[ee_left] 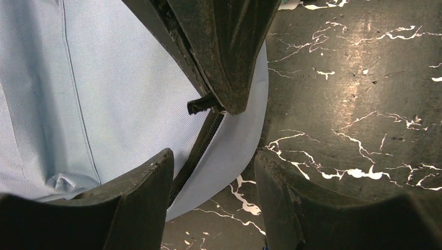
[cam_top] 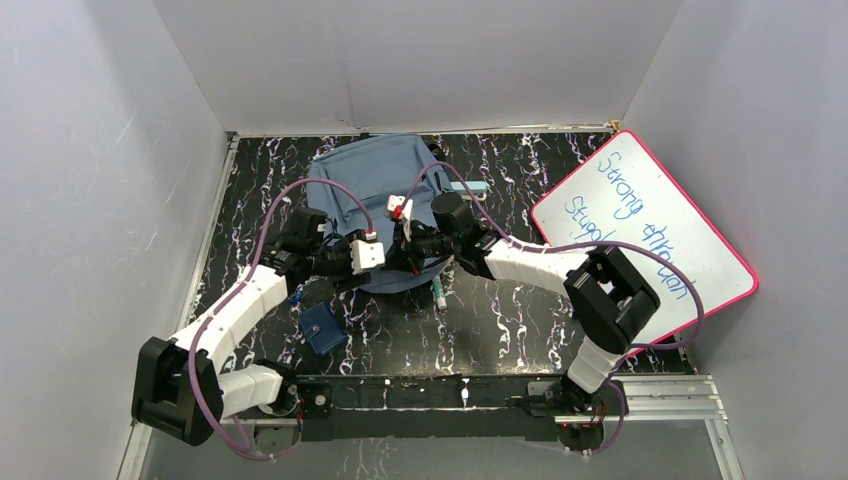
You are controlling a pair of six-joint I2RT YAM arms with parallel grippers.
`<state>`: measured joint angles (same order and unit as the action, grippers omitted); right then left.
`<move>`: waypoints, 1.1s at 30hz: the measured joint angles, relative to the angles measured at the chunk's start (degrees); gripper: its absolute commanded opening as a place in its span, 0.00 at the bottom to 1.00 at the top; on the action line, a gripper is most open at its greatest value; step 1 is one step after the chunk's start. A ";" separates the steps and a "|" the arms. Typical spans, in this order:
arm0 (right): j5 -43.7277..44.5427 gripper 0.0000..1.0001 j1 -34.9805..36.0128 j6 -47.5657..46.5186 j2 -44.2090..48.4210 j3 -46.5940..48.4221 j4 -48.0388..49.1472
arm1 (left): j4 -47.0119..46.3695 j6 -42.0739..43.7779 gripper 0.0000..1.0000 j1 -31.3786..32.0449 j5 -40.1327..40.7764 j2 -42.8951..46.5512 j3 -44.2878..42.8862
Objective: Pack the student bag
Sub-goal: Zip the student bag at the center of the board.
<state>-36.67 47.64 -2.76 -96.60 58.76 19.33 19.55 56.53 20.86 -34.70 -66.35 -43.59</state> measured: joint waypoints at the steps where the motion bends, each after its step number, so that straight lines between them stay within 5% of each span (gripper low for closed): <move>1: 0.00 0.00 0.00 0.02 0.00 0.00 0.00 | -0.26 0.15 0.53 0.04 0.00 -0.35 0.00; 13: 1.75 0.00 -0.02 0.07 0.50 -0.17 0.02 | -1.66 0.39 0.19 1.73 2.40 -1.36 0.00; 17: 2.91 0.00 -0.26 0.39 1.90 -0.55 0.00 | -1.73 0.22 0.00 1.88 2.38 -1.05 0.00; 33: 7.13 0.00 -4.42 1.40 10.67 -7.17 -1.51 | -1.09 -1.03 0.00 2.40 2.69 0.48 -0.07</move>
<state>-29.54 43.22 -1.37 -85.93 51.59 17.82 18.46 55.51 23.27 -32.01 -65.87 -43.66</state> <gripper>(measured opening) 0.022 0.026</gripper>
